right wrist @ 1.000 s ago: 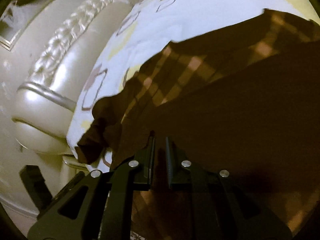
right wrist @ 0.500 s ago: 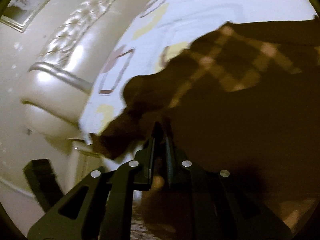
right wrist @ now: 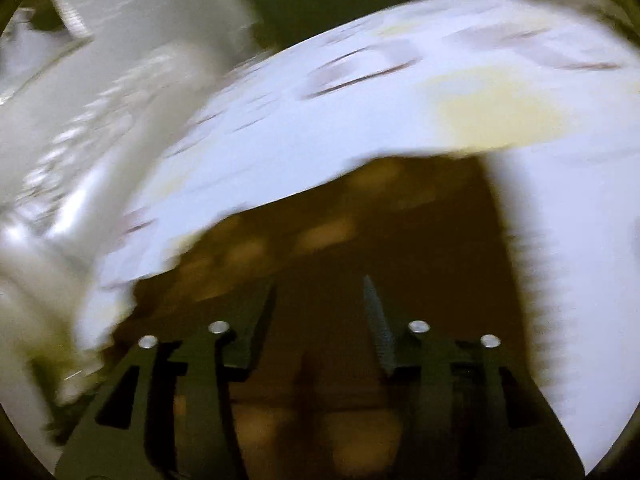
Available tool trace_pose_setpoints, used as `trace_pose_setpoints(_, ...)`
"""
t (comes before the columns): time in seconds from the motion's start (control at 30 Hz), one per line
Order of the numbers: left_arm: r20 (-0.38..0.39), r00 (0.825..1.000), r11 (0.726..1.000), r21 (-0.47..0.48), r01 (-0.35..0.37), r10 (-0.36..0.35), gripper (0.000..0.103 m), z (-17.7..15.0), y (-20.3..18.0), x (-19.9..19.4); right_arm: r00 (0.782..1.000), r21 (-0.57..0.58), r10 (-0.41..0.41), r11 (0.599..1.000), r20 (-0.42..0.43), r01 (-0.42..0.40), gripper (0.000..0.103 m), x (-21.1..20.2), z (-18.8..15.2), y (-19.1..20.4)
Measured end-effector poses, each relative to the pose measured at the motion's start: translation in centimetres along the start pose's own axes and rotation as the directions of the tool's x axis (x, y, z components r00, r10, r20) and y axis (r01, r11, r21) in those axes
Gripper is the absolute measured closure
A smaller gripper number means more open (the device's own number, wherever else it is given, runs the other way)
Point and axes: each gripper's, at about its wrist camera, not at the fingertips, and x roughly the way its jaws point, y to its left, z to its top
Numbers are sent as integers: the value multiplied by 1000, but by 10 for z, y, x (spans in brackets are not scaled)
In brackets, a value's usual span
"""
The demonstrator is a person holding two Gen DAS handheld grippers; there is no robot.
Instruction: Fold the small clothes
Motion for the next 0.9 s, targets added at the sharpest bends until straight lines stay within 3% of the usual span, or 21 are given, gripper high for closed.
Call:
trace_pose_setpoints(0.07, -5, 1000, 1000, -10, 3, -3, 5, 0, 2, 1, 994, 66, -109, 992, 7, 108, 53, -9, 2, -44)
trace_pose_setpoints(0.17, -9, 1000, 1000, -6, -1, 1, 5, 0, 1, 3, 994, 140, -96, 985, -46, 101, 52, -7, -2, -87)
trace_pose_setpoints(0.23, -8, 1000, 1000, 13, -22, 22, 5, -1, 0, 3, 995, 152, -47, 987, -88, 60, 52, -1, -7, -95)
trace_pose_setpoints(0.27, -5, 1000, 999, 18, -27, 27, 5, -1, 0, 3, 995, 155, -12, 988, -102, 28, 57, 2, -12, -94)
trace_pose_setpoints(0.3, 1, 999, 999, 22, -35, 35, 5, -1, 0, 2, 994, 141, -12, 990, -107, 27, 70, 4, -14, -92)
trace_pose_setpoints(0.33, 3, 999, 999, 21, -40, 40, 5, 0, 1, 1, 993, 114, -23, 993, -117, 37, 96, 6, -15, -91)
trace_pose_setpoints(0.37, 4, 999, 999, 17, -44, 44, 5, 0, 4, 0, 990, 85, -43, 995, -138, 55, 97, 10, -16, -91)
trace_pose_setpoints(0.43, 7, 999, 999, 0, -51, 51, 5, 2, 12, -3, 991, 80, -44, 995, -130, 55, 98, 8, -18, -95)
trace_pose_setpoints(0.6, 27, 998, 996, -68, -61, 63, 5, 11, 48, -16, 989, 223, 95, 972, -110, -69, 96, 2, -20, -120)
trace_pose_setpoints(0.73, 58, 997, 990, -137, -34, 42, 5, 29, 90, -33, 995, 259, 93, 963, -47, -78, 93, -17, -16, -129)
trace_pose_setpoints(0.9, 95, 991, 981, -177, -72, 90, 5, 54, 149, -54, 997, 282, 78, 956, 8, -77, 79, -34, -6, -131)
